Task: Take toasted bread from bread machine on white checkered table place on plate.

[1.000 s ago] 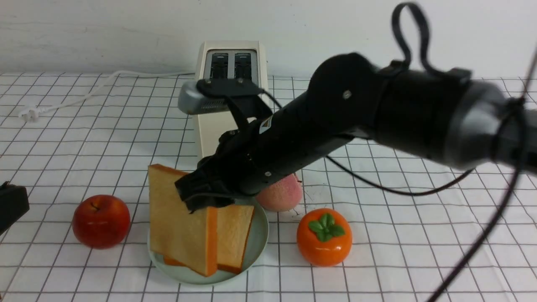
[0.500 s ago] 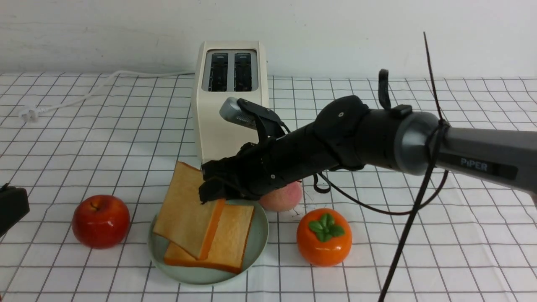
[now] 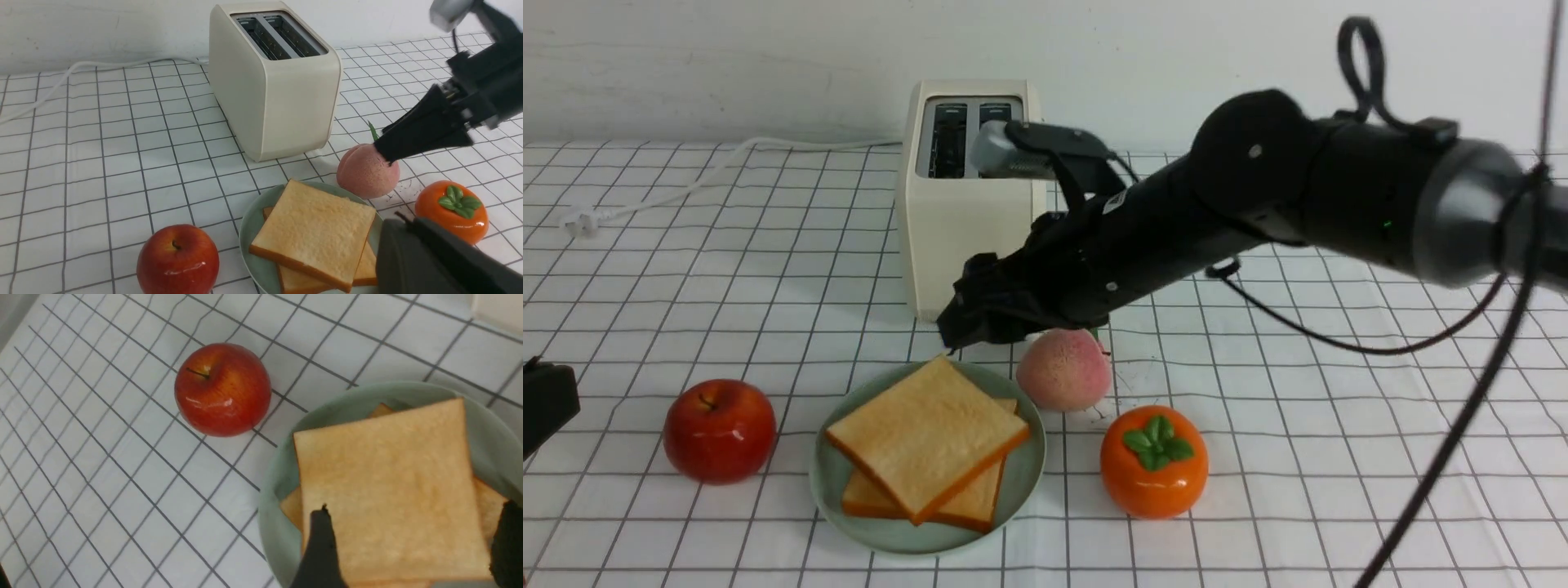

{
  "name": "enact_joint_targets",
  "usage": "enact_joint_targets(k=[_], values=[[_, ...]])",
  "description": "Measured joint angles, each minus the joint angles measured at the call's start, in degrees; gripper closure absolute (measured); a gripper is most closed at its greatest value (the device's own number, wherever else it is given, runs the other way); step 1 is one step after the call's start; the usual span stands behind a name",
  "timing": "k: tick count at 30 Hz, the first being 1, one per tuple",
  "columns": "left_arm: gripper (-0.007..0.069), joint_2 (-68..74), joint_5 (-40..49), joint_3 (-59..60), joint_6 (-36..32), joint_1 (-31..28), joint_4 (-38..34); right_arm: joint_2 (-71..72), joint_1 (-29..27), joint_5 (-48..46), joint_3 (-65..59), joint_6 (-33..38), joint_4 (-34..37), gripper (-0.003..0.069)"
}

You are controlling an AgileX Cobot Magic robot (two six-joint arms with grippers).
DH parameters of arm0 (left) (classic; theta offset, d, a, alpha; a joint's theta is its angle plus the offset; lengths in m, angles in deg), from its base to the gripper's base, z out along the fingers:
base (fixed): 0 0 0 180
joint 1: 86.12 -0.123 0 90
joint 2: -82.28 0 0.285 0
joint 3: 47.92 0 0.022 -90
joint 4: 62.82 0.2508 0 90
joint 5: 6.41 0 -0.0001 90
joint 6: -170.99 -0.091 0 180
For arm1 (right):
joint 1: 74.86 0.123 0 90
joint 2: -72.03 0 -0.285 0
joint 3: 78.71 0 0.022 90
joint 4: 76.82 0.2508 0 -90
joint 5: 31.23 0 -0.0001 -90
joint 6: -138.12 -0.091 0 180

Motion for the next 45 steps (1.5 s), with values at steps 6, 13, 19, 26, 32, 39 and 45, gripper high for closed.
enact_joint_targets(k=[6,13,19,26,32,39,45], values=[[0.0630,-0.1,-0.1,0.0,0.0,0.0,-0.6,11.8,0.0,-12.9,0.0,-10.4,-17.5,0.0329],[0.0637,-13.2,-5.7,5.2,1.1,0.0,-2.3,33.2,0.0,-29.7,-11.9,-22.7,-29.4,0.0597],[0.0637,-25.6,-6.9,13.0,1.2,0.0,-2.3,54.5,0.0,-28.1,-31.0,-31.9,-30.1,0.0656],[0.0637,-25.8,-6.7,18.2,1.3,0.0,-2.3,73.8,0.0,-21.0,-48.2,-40.2,-34.9,0.0657],[0.0637,-25.8,-6.2,20.6,1.3,0.0,-2.3,81.6,0.0,-10.9,-56.1,-44.0,-42.3,0.0655],[0.0637,-25.8,-2.6,21.3,1.3,0.0,-2.3,83.3,0.0,-7.4,-60.6,-44.6,-45.0,0.0653],[0.0637,-25.8,-1.3,21.3,1.3,0.0,-2.3,83.7,-0.2,-7.5,-62.1,-44.8,-45.6,0.0648]])
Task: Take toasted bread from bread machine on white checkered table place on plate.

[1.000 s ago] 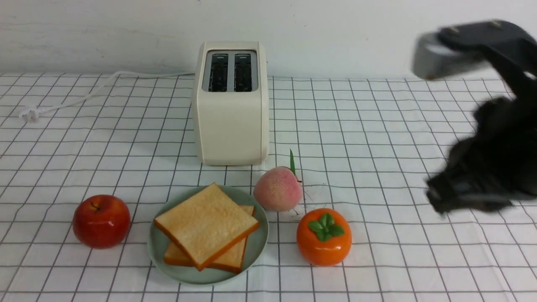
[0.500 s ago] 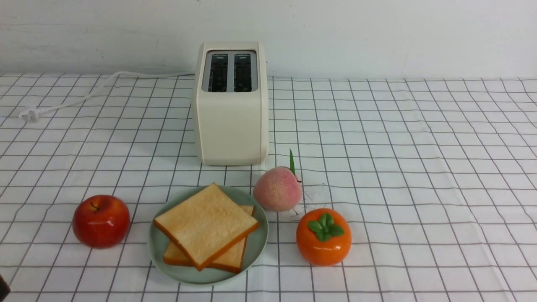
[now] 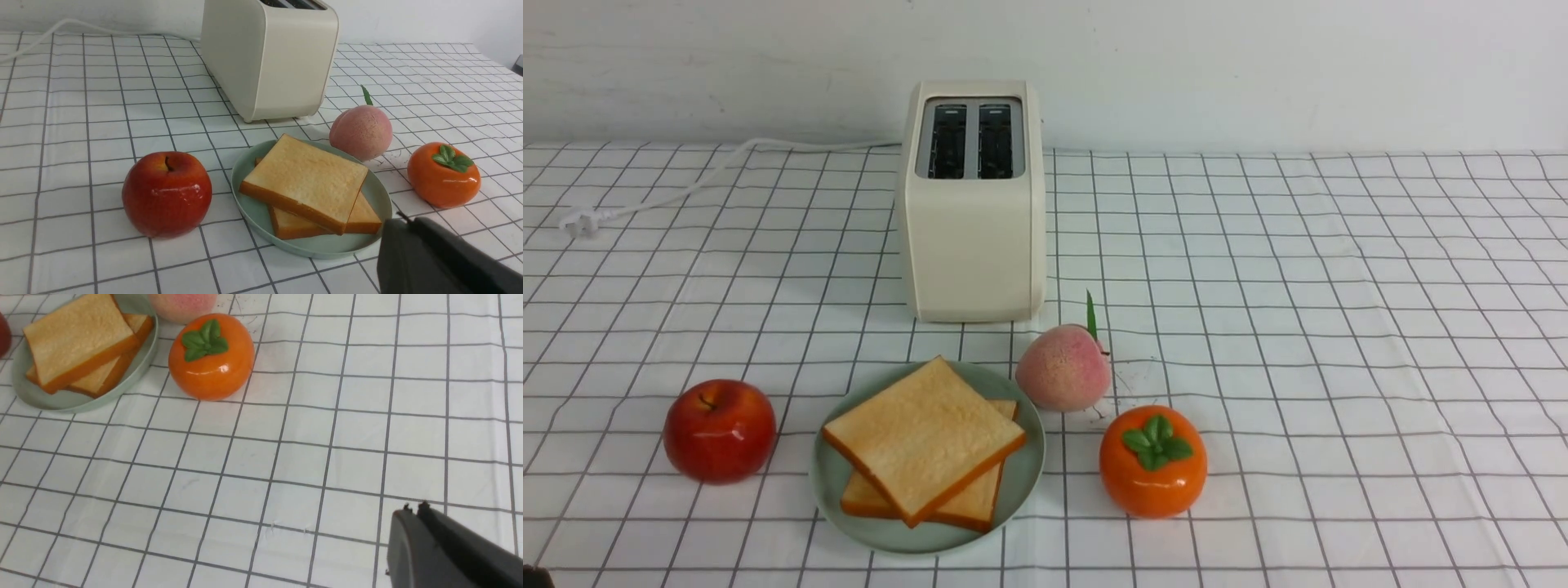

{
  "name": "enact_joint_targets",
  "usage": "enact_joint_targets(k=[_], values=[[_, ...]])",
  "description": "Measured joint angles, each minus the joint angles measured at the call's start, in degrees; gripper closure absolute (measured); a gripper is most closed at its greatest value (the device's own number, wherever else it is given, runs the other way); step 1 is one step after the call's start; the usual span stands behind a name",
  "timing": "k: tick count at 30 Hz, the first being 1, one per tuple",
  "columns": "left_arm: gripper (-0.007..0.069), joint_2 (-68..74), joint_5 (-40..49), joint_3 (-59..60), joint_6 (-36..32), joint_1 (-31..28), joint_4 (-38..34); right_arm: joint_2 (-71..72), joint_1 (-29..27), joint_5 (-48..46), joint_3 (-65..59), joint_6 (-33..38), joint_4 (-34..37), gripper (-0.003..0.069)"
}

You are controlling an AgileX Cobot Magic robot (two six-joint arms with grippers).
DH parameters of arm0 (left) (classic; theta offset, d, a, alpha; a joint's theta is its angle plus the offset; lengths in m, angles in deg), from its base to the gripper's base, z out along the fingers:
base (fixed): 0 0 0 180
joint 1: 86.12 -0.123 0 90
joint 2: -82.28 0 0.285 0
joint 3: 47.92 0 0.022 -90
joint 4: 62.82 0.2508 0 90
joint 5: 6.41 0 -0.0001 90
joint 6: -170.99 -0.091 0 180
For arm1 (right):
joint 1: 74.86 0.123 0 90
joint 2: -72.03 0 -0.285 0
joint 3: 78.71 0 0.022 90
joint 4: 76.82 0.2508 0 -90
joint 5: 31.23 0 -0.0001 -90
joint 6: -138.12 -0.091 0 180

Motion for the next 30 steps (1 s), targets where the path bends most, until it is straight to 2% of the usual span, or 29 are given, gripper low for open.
enact_joint_targets(k=[4,6,7,8,9,11,12,14,21,30], values=[[0.0637,0.0,0.3,0.0,0.0,0.0,0.0,2.4,-5.0,3.4,-1.8,2.1,-1.2,0.0648],[0.0637,0.0,0.6,0.0,0.0,0.0,-0.1,4.5,-10.9,9.3,-4.9,6.5,0.1,0.0659],[0.0637,0.0,0.8,0.0,0.0,0.0,0.0,6.9,-16.6,15.1,-9.1,11.8,3.1,0.0672],[0.0637,0.0,0.9,0.0,0.0,0.0,0.0,8.6,-19.9,18.3,-12.1,15.4,5.5,0.0677],[0.0637,0.0,0.9,0.0,0.0,0.0,0.0,9.3,-21.2,18.9,-12.7,16.2,5.9,0.0678],[0.0637,0.0,0.9,0.0,0.0,0.0,0.0,14.4,-27.7,23.9,-20.7,25.5,12.6,0.0679],[0.0637,0.0,0.9,0.0,0.0,0.0,0.0,14.8,-28.1,24.1,-20.7,25.5,12.6,0.0679],[0.0637,0.0,0.9,0.0,0.0,0.0,0.0,18.6,-31.3,25.5,-26.1,31.6,17.7,0.0679],[0.0637,0.0,1.0,0.0,0.0,0.0,0.0,21.1,-32.2,25.0,-27.6,36.6,20.0,0.0679],[0.0634,0.0,1.0,0.0,0.0,0.0,0.0,21.1,-32.2,24.8,-27.6,34.5,20.0,0.0677]])
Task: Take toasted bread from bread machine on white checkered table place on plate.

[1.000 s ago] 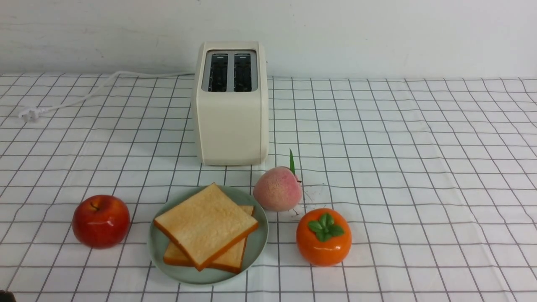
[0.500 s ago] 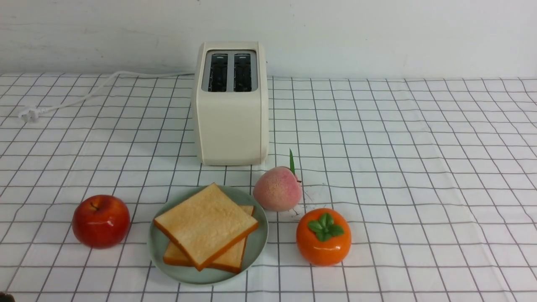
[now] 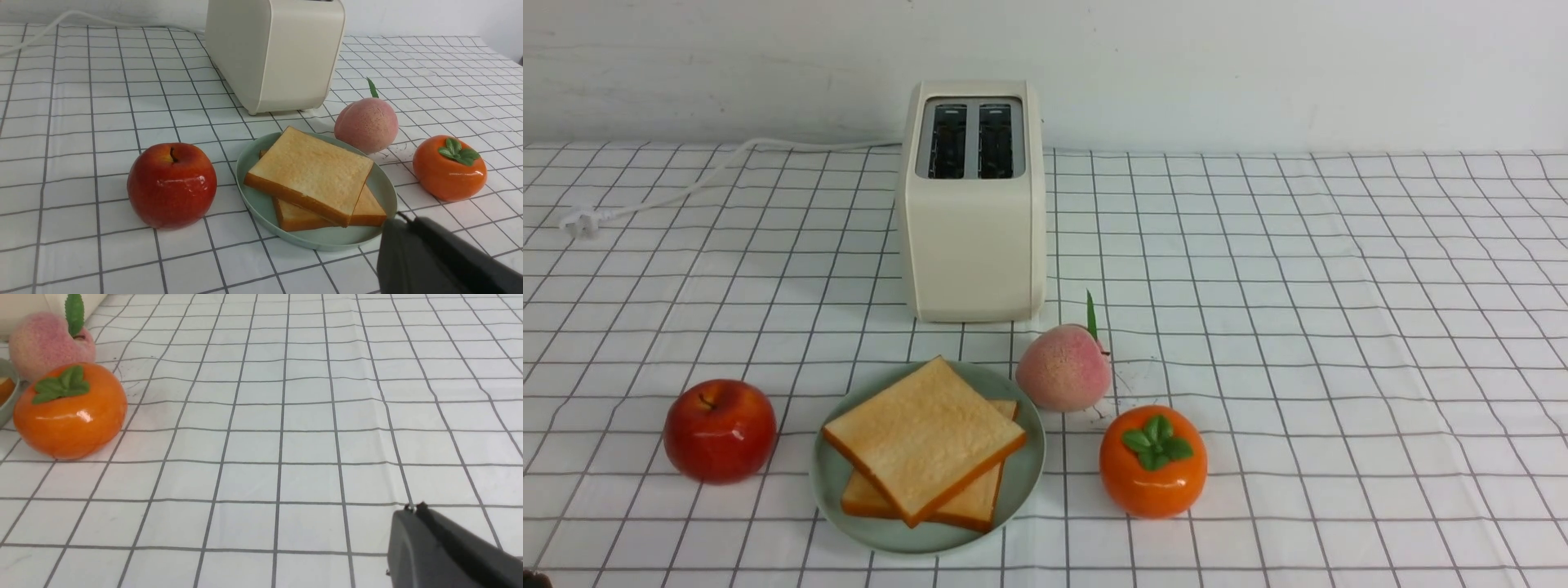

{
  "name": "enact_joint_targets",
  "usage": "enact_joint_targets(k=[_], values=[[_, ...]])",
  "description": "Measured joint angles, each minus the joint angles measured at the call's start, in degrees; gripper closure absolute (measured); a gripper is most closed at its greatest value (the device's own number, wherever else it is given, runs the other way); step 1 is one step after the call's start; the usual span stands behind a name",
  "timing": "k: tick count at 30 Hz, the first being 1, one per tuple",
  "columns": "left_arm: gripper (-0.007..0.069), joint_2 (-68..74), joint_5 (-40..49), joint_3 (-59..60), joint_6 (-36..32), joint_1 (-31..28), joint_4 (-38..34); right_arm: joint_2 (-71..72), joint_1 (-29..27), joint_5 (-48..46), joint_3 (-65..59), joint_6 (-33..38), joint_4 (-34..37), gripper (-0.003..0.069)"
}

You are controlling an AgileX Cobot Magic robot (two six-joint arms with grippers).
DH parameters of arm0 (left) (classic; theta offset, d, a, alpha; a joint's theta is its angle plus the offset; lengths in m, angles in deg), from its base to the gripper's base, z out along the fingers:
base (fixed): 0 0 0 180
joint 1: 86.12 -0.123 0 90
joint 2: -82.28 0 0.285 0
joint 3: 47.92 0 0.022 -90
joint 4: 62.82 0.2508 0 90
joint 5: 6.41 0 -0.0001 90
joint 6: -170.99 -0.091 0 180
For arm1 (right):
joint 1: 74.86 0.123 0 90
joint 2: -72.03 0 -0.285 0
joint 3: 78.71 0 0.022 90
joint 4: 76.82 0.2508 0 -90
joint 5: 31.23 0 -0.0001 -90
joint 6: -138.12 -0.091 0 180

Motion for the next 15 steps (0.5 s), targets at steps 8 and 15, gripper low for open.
enact_joint_targets(k=[8,15], values=[[0.0634,0.0,0.0,0.0,0.0,0.0,0.0,0.0,0.0,0.0,0.0,-0.2,0.0,0.0674],[0.0629,0.0,0.0,0.0,0.0,0.0,0.0,0.0,0.0,0.0,0.0,-0.2,0.0,0.0669]])
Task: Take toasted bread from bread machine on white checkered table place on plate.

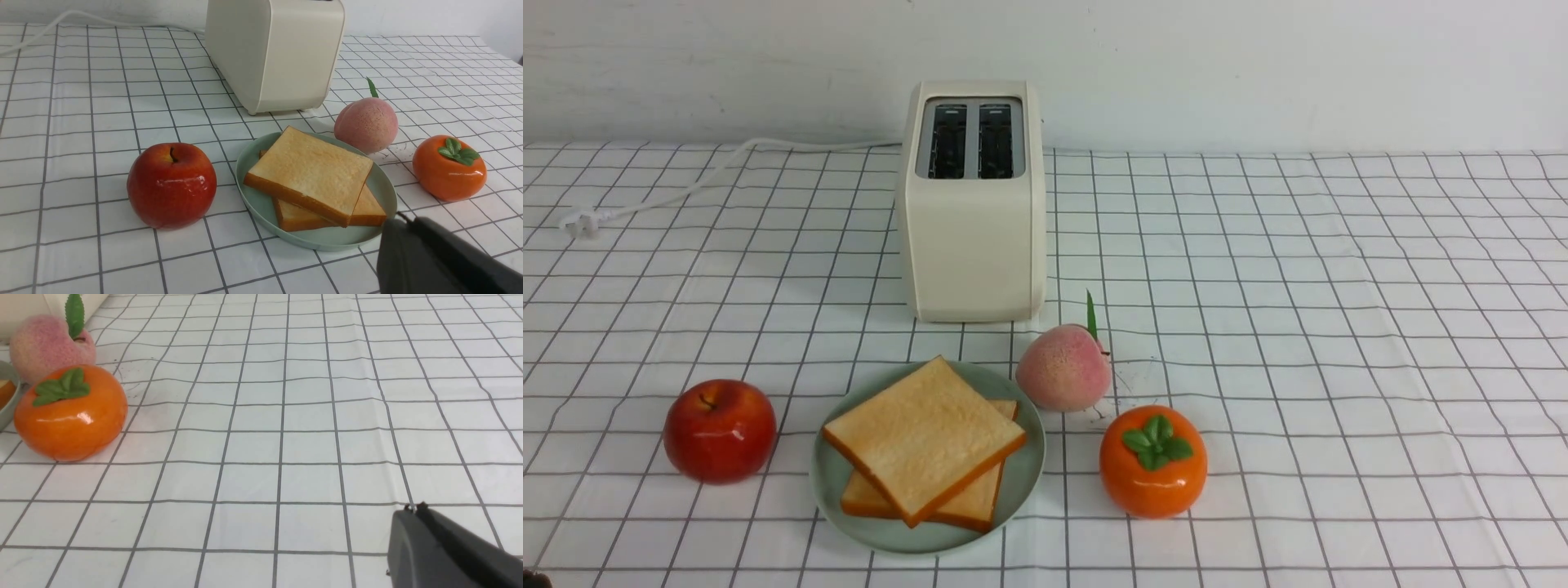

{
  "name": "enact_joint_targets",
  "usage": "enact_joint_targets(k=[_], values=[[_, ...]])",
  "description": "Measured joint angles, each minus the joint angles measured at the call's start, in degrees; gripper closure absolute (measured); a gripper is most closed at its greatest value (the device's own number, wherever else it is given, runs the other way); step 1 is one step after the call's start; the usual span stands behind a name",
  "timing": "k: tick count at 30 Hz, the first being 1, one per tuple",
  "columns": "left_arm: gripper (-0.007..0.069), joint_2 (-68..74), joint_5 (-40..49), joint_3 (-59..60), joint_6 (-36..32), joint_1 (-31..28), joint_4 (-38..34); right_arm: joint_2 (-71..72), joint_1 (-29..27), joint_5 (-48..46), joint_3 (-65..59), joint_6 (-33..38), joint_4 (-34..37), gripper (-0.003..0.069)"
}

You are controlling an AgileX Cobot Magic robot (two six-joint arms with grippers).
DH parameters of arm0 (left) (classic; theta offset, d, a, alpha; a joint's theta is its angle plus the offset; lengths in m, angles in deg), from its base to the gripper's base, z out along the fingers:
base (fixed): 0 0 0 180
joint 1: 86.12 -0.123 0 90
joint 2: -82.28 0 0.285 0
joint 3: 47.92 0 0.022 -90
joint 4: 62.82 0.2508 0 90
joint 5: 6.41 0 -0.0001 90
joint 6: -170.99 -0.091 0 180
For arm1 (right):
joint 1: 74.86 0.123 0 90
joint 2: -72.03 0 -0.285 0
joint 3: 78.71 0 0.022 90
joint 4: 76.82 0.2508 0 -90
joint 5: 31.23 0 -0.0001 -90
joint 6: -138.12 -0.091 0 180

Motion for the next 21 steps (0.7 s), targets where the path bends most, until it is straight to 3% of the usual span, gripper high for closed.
enact_joint_targets(k=[15,20,21], values=[[0.0621,0.0,-0.3,1.9,-0.4,-2.2,-0.5,0.0,0.0,0.0,0.0,0.0,0.0,0.0658],[0.0637,0.0,-6.1,5.5,-6.1,-13.4,-8.0,0.0,0.0,0.0,0.0,0.0,0.0,0.0655],[0.0637,0.0,-10.2,7.4,-9.6,-18.8,-11.2,0.0,0.0,0.0,0.0,0.0,-0.1,0.0654]])
